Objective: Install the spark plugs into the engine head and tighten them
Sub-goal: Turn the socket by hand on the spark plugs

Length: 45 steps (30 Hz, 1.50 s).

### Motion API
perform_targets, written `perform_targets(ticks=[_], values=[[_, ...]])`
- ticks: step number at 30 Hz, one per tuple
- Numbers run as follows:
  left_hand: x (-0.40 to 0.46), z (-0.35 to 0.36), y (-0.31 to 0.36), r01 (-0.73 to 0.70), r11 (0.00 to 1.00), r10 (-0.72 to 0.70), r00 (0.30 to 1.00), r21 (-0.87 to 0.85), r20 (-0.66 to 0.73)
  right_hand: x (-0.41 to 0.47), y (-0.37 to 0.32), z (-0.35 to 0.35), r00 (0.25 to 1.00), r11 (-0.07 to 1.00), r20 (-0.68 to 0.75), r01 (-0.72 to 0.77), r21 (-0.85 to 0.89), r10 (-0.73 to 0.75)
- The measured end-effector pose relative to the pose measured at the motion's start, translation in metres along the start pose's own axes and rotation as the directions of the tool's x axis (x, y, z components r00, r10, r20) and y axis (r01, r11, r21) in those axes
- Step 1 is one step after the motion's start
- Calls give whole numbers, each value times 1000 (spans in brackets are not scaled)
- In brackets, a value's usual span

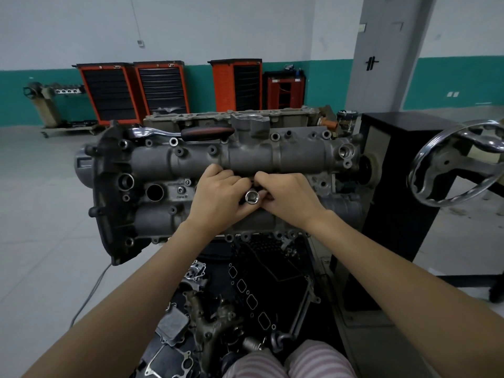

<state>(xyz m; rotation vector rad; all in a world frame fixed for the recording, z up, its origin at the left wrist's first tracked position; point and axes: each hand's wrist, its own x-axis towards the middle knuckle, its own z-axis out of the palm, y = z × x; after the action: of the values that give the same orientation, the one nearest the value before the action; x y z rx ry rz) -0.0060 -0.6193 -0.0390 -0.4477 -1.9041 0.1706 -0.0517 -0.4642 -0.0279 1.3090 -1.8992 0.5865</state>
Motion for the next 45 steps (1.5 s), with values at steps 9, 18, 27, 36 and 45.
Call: perform_targets(ticks=[9,18,27,36,45], values=[[3,-5,4,39,997,-34,997,-62,71,1,-2,0,999,998,-2,50,-48,-50],[-2,-5,7,117,982,-104,990,-146,97,-1,1,1,1000,1000,-16,14,-3,-14],[-1,-9,8,200,964,-167,968,-178,186,1,-1,1,1000,999,11,26,-36,-26],[-1,-9,8,187,967,-161,975,-171,154,0,1,3,1000,1000,10,-27,-5,27],[-1,-10,7,196,959,-158,970,-206,186,0,1,1,1000,1000,-1,21,-17,-21]])
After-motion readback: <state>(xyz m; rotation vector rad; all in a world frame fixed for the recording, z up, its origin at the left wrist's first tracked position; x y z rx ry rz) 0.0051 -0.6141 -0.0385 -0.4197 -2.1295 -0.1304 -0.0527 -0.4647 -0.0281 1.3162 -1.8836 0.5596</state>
